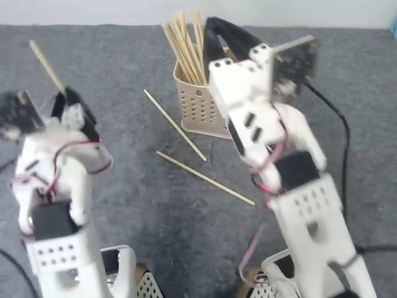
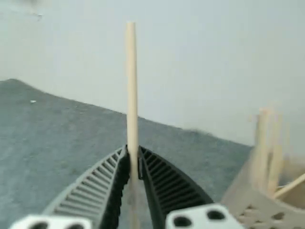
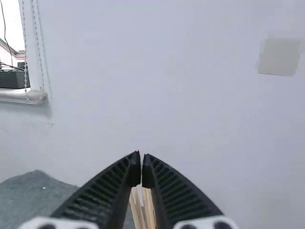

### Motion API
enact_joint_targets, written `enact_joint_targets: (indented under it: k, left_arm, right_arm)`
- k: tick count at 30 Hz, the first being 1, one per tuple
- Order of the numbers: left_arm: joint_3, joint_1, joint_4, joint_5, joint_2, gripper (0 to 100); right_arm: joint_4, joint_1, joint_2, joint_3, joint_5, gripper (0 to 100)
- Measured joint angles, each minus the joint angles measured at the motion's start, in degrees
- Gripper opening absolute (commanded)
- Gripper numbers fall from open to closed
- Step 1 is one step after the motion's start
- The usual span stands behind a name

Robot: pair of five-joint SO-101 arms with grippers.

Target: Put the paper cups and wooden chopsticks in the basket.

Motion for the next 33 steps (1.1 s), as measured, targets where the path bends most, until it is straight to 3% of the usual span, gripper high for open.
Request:
enact_joint_targets:
  k: [5,15,21,29,33]
  left_arm:
    - [-15.38,6.15,2.37,5.98,13.45,1]
    - [-37.98,19.52,2.55,7.21,29.54,1]
    - [-39.30,23.74,-9.23,5.27,37.10,1]
    - [-39.30,28.57,-21.89,2.64,48.18,2]
    - [-39.30,29.01,-23.65,-0.18,53.36,13]
  right_arm:
    - [11.43,0.00,-11.52,0.00,-2.64,1.8]
    - [22.24,4.40,-37.80,13.01,-5.71,1.8]
    - [30.86,4.57,-50.11,22.95,-5.71,1.8]
    - [31.74,4.66,-63.47,35.34,-5.71,1.9]
    - [33.14,4.66,-63.47,35.78,-5.71,2.1]
